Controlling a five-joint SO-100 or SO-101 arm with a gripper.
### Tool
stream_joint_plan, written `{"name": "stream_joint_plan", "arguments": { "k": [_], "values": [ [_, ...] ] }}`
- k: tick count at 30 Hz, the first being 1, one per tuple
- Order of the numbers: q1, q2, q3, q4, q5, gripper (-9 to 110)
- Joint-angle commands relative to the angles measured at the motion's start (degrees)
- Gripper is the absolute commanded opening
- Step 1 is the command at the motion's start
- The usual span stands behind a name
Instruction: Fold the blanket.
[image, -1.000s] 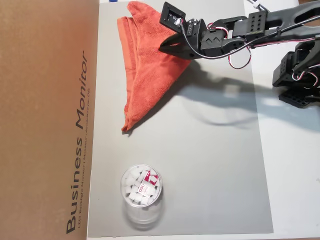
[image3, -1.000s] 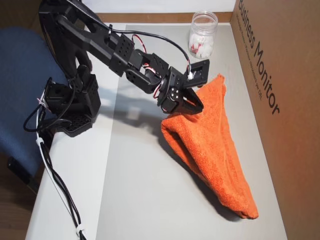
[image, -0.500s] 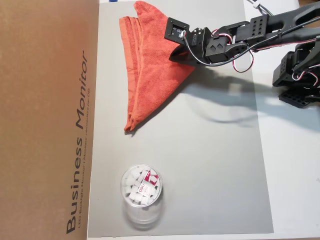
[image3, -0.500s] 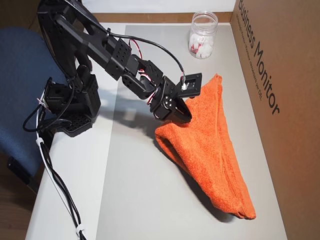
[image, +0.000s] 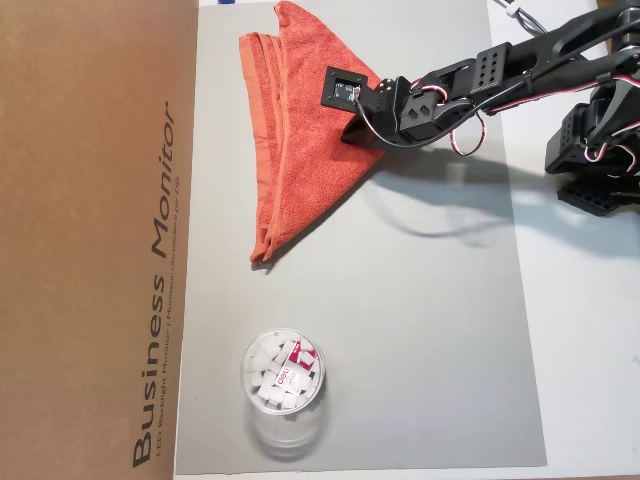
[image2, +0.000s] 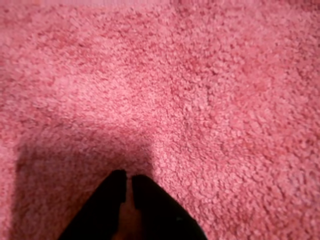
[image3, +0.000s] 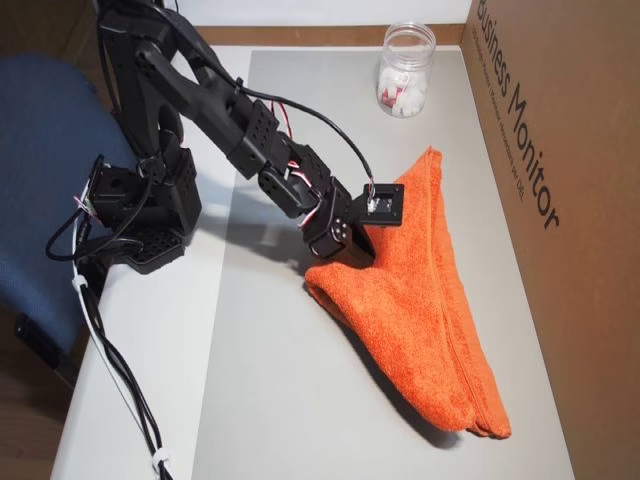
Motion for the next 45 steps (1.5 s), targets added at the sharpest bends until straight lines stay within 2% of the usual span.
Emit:
{"name": "stream_joint_plan", "arguments": {
  "k": [1,23,27,38,45],
  "values": [
    [-0.35,0.09,-2.29,0.09,0.35,0],
    [-1.49,17.23,-3.52,0.35,-0.7,0],
    [-1.49,19.95,-3.52,0.88,-4.57,0],
    [-1.49,30.67,-4.31,26.1,-4.75,0],
    [-1.58,37.09,-3.6,34.98,-4.75,0]
  ]
}}
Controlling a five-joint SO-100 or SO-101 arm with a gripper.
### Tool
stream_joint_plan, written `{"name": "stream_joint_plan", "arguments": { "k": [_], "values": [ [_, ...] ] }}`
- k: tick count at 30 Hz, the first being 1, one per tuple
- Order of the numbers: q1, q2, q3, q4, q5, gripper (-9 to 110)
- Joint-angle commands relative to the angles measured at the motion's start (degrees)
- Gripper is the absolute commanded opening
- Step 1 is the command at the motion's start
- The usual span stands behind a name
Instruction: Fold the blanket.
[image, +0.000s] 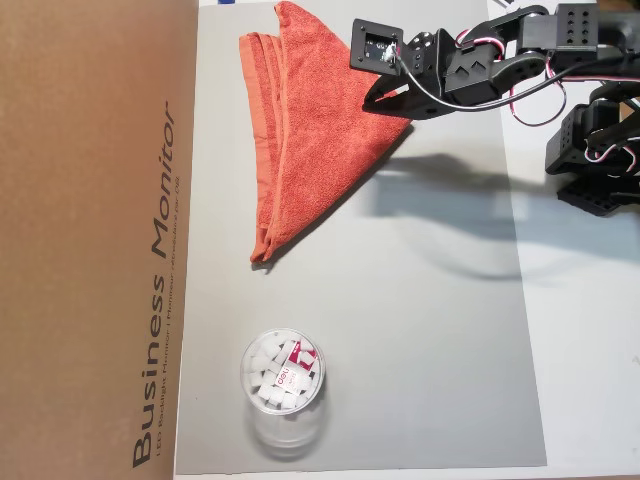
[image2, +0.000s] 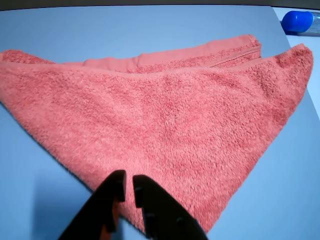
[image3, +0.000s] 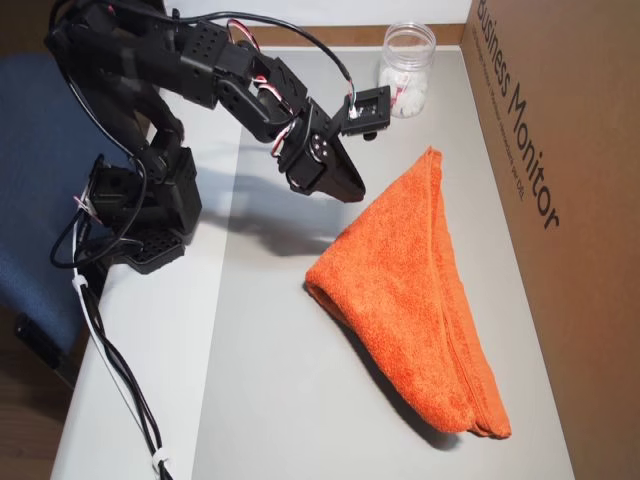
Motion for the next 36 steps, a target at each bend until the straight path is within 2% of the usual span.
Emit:
{"name": "stream_joint_plan", "arguments": {
  "k": [1,19,36],
  "values": [
    [-0.35,4.31,-1.32,4.04,0.18,0],
    [-0.97,16.17,-0.53,25.93,0.18,0],
    [-6.94,37.18,18.19,26.46,-0.79,0]
  ]
}}
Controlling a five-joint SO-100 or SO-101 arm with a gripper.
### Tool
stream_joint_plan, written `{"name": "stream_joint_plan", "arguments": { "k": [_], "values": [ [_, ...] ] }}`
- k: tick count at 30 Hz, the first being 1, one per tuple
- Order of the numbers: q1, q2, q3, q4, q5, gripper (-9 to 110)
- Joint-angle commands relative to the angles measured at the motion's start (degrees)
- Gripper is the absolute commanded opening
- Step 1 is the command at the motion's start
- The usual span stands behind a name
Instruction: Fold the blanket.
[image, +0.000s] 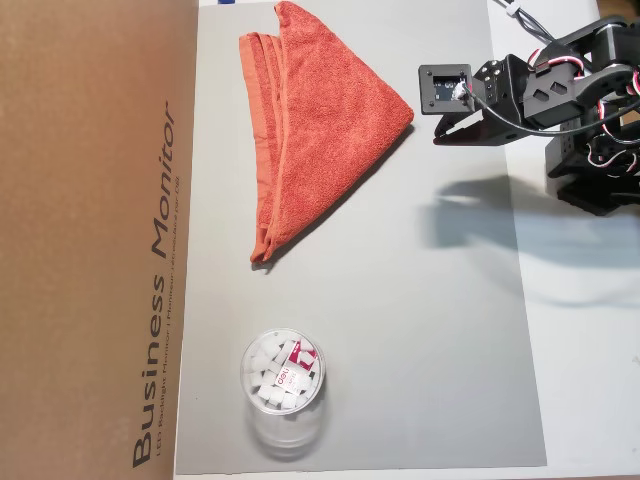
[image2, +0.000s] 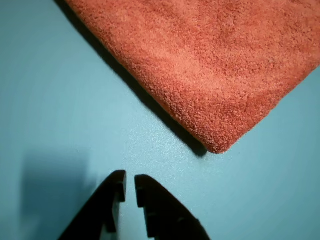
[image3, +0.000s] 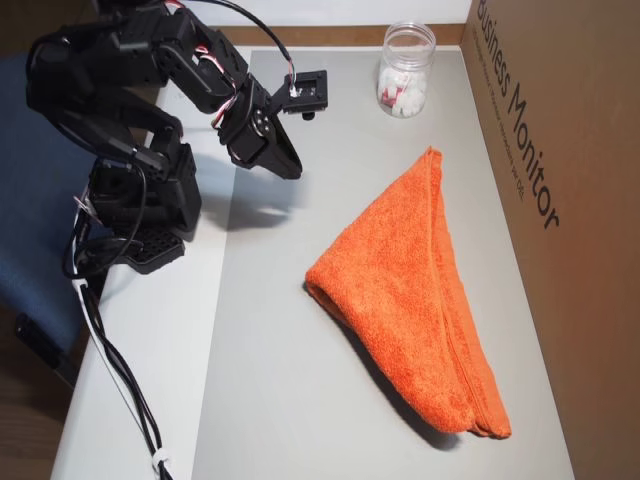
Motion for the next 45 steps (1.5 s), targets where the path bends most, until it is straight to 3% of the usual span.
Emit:
{"name": "stream_joint_plan", "arguments": {
  "k": [1,23,45],
  "values": [
    [0.09,4.04,1.93,0.26,-0.35,0],
    [0.09,28.65,24.96,0.26,-0.35,0],
    [0.09,39.81,35.86,5.01,-0.26,0]
  ]
}}
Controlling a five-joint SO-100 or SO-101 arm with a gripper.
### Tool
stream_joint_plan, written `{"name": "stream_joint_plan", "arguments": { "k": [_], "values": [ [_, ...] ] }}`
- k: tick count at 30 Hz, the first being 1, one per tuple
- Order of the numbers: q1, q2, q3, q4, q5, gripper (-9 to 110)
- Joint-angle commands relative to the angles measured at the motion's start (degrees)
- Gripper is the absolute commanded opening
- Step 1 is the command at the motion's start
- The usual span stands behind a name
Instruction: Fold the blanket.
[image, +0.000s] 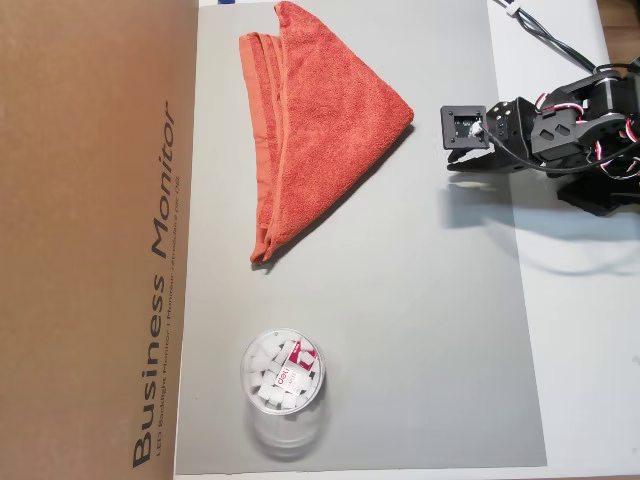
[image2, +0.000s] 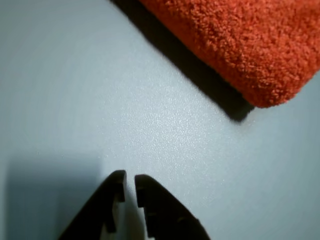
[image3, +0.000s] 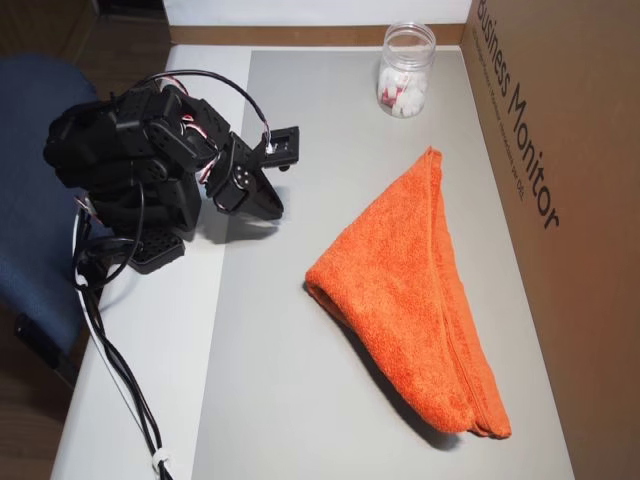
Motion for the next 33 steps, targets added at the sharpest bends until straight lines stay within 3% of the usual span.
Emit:
{"name": "stream_joint_plan", "arguments": {
  "k": [1,15,33],
  "values": [
    [-0.26,0.62,0.44,3.25,0.44,0],
    [0.26,0.7,0.44,14.33,1.14,0],
    [-0.26,0.7,0.44,14.33,0.18,0]
  ]
}}
